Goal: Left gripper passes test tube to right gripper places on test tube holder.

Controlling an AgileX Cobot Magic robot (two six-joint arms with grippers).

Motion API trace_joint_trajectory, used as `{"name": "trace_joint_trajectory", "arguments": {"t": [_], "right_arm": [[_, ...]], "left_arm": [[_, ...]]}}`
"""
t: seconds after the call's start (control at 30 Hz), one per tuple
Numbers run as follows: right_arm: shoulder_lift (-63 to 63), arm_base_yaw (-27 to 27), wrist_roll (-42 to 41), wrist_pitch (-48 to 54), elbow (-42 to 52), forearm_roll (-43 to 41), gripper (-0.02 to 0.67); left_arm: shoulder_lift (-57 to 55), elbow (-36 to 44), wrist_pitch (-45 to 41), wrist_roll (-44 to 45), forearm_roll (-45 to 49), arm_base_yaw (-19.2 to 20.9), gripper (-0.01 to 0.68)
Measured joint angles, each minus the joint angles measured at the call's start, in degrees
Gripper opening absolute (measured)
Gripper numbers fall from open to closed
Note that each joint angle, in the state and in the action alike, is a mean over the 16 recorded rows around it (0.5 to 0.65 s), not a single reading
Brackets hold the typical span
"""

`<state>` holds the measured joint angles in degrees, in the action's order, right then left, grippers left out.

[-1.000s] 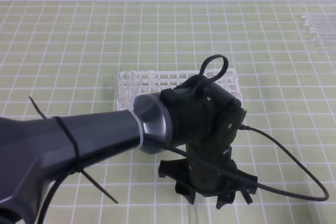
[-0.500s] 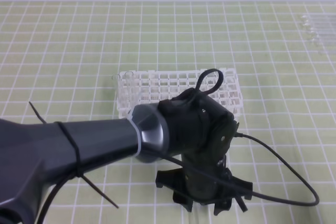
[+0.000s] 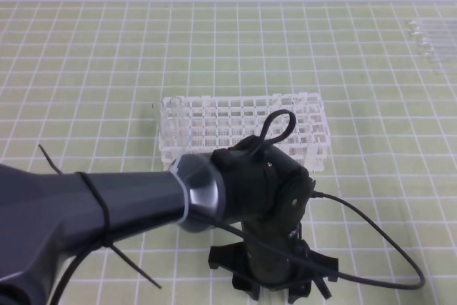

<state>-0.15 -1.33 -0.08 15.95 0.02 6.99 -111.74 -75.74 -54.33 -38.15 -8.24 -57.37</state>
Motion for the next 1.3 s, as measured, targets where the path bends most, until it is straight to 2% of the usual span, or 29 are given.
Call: {"name": "trace_joint_trajectory", "arguments": {"t": [0.27,0.8,1.13,1.3], "right_arm": [[0.0,0.0,-0.1,0.0,0.0,0.0,-0.018],[0.0,0.0,-0.3,0.0,0.0,0.0,-0.018],[0.0,0.0,-0.3,0.0,0.0,0.0,-0.018],[0.0,0.0,-0.4,0.0,0.0,0.0,-0.018]], "left_arm": [[-0.6,0.0,-0.7,0.1,-0.1,0.0,0.327],[1.0,0.0,-2.3,0.7,3.0,0.0,0.122],[7.4,0.4,-2.2,0.8,11.6,0.0,0.112],[12.5,3.9,1.0,0.8,17.2,0.0,0.114]]}}
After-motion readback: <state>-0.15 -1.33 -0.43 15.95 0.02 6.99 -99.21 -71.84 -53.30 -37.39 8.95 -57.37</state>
